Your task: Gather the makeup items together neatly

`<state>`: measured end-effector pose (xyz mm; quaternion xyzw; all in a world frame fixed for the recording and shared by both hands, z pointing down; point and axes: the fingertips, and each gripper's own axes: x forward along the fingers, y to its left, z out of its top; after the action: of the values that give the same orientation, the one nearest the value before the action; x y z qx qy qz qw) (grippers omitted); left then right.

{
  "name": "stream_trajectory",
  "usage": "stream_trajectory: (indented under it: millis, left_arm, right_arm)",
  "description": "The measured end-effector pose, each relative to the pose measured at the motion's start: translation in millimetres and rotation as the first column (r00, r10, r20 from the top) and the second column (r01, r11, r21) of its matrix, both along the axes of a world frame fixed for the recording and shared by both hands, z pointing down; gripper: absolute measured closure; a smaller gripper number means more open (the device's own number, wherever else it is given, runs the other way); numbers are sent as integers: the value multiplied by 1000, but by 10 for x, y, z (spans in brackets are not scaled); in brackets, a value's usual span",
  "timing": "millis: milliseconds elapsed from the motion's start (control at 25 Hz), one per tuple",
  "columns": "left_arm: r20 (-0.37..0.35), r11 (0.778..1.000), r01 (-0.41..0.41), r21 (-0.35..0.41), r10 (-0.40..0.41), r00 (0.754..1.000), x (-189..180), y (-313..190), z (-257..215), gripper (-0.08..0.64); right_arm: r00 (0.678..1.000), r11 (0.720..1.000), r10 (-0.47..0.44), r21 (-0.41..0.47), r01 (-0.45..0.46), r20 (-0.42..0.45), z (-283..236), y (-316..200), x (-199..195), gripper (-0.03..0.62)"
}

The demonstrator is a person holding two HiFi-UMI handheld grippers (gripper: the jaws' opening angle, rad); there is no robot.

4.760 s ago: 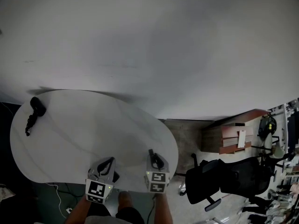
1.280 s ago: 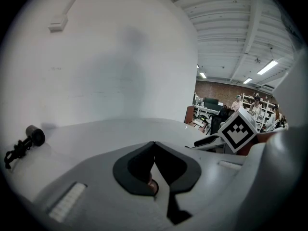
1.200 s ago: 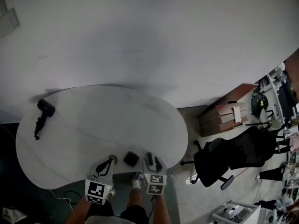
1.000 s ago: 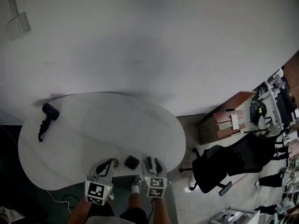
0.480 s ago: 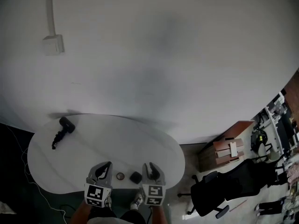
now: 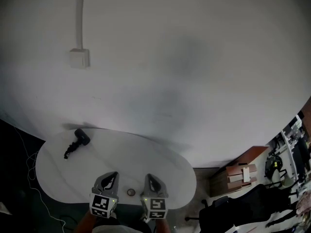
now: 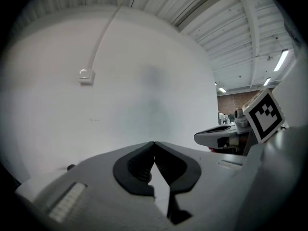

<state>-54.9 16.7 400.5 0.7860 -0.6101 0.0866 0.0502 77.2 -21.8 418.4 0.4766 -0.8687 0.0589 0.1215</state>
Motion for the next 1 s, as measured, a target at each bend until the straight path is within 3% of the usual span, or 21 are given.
stream_trajectory:
  millis: [320,1000]
  left_arm:
    - [28,999,28,25,-29,999,-174,-22,-77,550]
    - [18,1000,22,9,-22,1000,-221,-47,-4,549]
  right_arm:
    - [998,998,-59,23,59,-4,-97,2,-251,586]
    - [998,998,-60,31,60,-12,-135,1,-305,586]
